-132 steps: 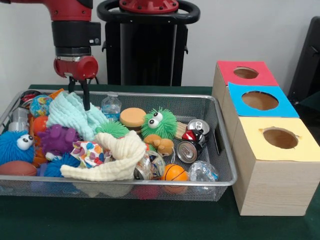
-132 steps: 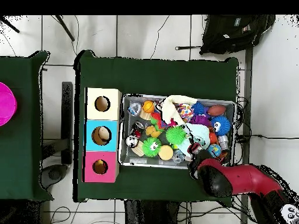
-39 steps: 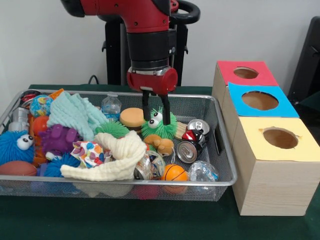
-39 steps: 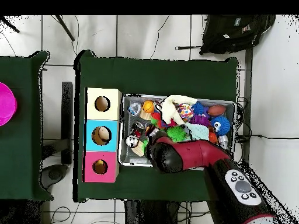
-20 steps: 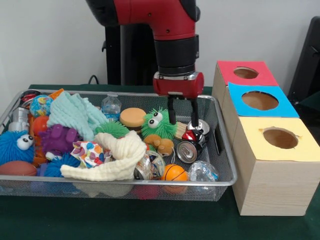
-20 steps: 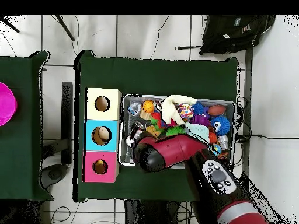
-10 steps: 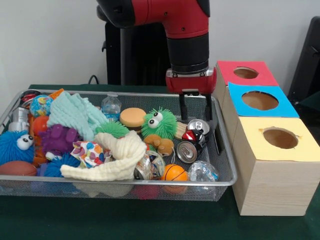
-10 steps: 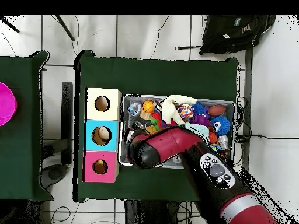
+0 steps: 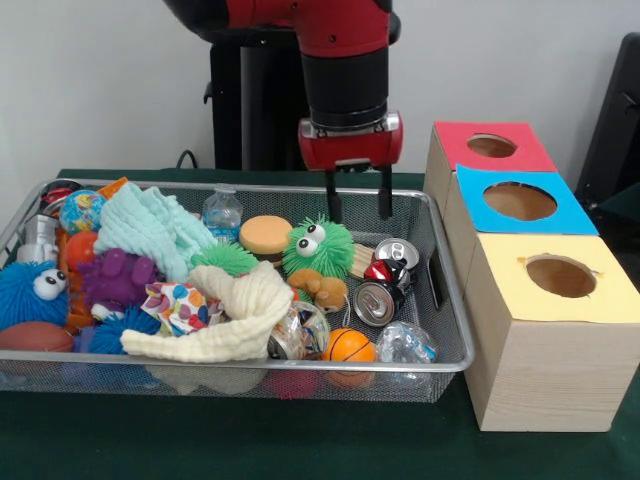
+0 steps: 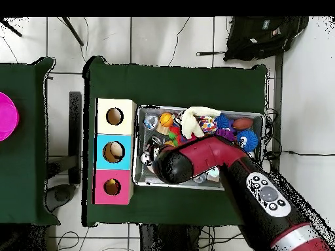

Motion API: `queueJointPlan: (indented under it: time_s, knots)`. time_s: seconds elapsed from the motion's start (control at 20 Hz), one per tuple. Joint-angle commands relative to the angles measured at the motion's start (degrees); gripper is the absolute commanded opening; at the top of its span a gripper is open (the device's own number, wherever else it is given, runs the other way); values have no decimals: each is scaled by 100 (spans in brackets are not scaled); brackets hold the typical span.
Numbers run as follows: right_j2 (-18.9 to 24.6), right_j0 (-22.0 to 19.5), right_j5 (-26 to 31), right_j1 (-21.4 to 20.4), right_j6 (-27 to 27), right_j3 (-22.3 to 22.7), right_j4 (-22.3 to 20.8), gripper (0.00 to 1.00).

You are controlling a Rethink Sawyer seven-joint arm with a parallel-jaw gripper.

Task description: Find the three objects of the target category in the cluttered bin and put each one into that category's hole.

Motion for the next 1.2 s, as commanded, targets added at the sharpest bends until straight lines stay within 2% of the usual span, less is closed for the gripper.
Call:
queueJointPlan:
  time_s: [0.05,0.2,0.4,0.6,0.8,1.2]
  knots:
    - [831,-387,986,-344,-2634,-255,41,100]
    - [913,-446,919,-352,-2733,-219,-12,100]
    - [855,-243,924,-413,-2750,-247,-146,100]
    - [769,-122,1234,-229,-3139,-474,-256,100]
    - [709,-113,1204,-111,-3301,-575,-424,100]
    - [827,-402,1269,-321,-3648,-478,-371,100]
